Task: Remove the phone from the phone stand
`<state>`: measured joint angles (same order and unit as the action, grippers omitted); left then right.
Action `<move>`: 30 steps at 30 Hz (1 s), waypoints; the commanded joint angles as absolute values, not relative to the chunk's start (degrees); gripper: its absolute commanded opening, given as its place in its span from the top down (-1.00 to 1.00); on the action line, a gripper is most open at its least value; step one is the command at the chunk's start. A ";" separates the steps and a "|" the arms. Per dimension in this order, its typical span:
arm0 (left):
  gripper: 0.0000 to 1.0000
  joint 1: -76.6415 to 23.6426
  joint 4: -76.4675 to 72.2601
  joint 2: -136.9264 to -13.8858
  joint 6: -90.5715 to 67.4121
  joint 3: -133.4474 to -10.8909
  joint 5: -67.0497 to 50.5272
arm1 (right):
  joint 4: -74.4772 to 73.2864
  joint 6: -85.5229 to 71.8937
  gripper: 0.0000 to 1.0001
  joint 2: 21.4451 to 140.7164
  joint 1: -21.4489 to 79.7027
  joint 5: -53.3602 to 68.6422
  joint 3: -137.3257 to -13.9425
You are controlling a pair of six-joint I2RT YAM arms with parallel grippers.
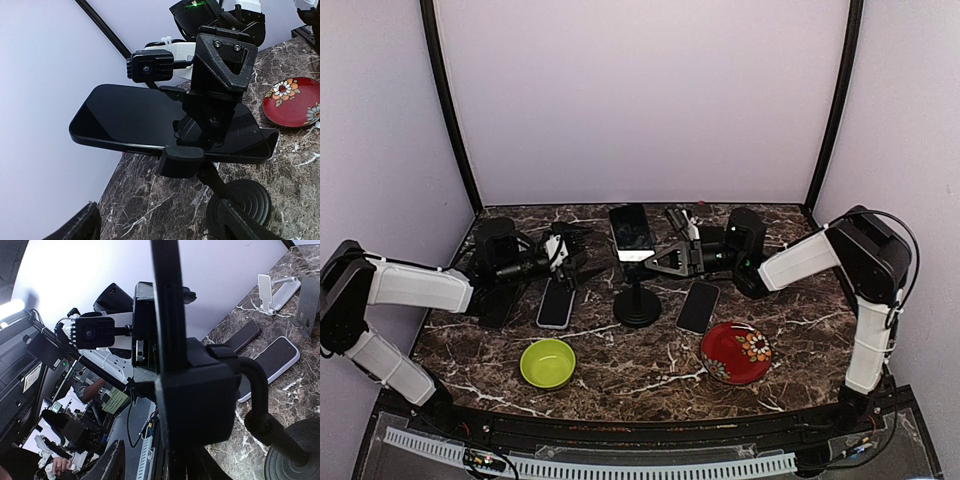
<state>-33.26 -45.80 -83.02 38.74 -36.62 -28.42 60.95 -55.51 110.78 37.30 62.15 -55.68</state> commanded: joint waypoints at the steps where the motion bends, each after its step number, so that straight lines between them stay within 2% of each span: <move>1: -0.62 -33.05 -46.64 -84.35 39.60 -39.02 -31.17 | 65.08 -56.49 0.19 112.13 38.14 63.84 -57.77; 7: -0.47 -33.01 -46.15 -86.95 42.15 -41.38 -32.64 | 65.59 -56.65 0.42 113.10 38.14 64.41 -58.26; 15: -0.29 -33.04 -47.15 -88.78 43.88 -42.50 -33.32 | 67.32 -58.07 0.85 114.50 38.14 64.83 -59.49; 21: -0.17 -33.79 -48.10 -89.72 43.44 -43.26 -33.37 | 69.06 -59.20 0.92 114.96 38.14 64.52 -59.34; 30: -0.17 -38.03 -49.01 -92.23 42.19 -45.91 -30.37 | 67.94 -58.62 1.00 115.31 38.17 63.52 -59.87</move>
<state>-36.27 -46.83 -91.79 43.07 -44.18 -31.59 66.06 -58.81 114.72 37.74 63.55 -58.00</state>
